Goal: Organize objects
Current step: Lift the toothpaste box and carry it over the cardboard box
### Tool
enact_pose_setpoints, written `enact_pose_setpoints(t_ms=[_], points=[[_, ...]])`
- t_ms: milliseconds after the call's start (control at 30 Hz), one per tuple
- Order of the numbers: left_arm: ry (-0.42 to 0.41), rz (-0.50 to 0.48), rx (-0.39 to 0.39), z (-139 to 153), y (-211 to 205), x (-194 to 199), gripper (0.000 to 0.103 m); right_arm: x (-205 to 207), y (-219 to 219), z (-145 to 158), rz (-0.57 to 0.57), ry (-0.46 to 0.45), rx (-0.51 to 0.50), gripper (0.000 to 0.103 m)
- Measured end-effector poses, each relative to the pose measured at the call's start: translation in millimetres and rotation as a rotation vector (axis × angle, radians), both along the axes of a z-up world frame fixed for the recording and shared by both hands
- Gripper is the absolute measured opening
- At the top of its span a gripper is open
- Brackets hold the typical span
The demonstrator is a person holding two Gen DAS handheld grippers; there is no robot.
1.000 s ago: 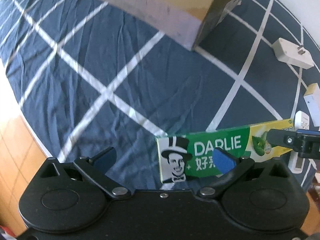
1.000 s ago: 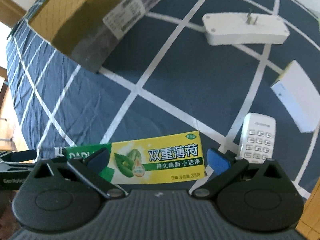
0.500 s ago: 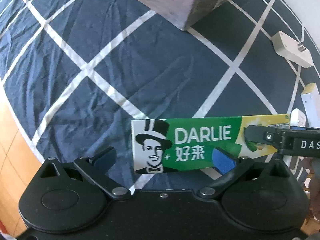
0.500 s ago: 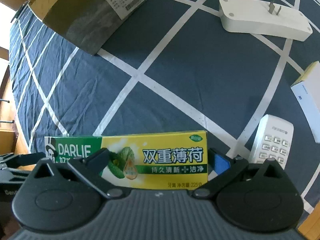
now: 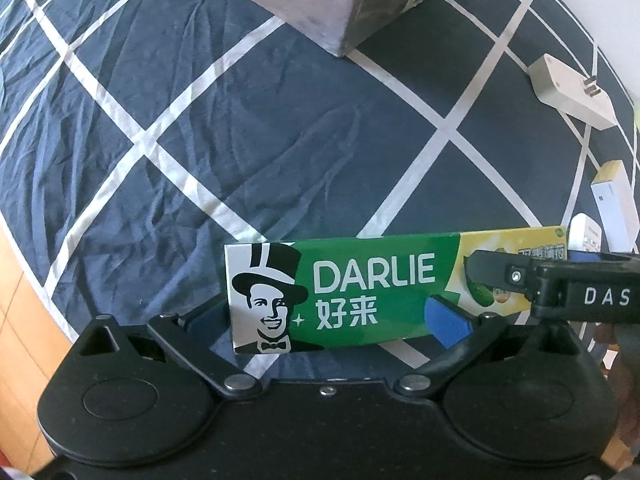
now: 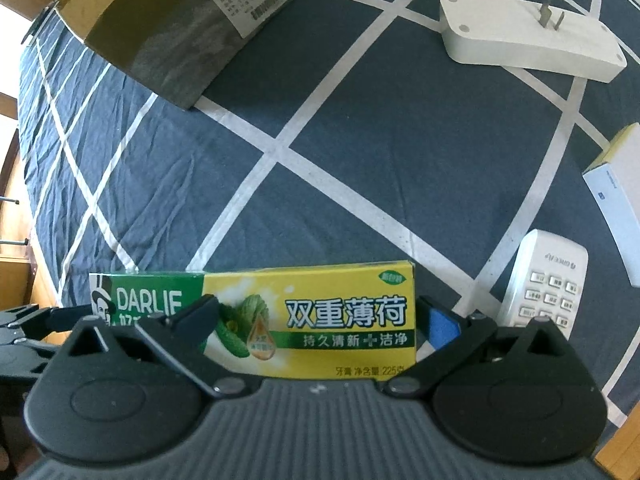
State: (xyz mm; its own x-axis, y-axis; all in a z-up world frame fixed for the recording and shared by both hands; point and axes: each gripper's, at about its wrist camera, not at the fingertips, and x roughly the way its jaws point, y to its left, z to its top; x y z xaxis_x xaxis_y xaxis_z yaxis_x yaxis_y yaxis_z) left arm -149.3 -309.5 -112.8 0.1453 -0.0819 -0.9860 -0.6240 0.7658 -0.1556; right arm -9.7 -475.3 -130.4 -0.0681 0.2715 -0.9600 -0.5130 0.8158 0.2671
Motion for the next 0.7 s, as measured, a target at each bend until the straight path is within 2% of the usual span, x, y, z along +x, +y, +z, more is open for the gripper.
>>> enact_pose_setpoints(t_ms=[333,700], points=[[-0.004,-0.015,0.009,2,0,4,0.101,-2,1,5,-0.006,-0.007,0.002,0.102],[-0.041,-0.085,0.054,28,2,12,0.101,-9,-4,33,-0.09,-0.048,0.038,0.102]])
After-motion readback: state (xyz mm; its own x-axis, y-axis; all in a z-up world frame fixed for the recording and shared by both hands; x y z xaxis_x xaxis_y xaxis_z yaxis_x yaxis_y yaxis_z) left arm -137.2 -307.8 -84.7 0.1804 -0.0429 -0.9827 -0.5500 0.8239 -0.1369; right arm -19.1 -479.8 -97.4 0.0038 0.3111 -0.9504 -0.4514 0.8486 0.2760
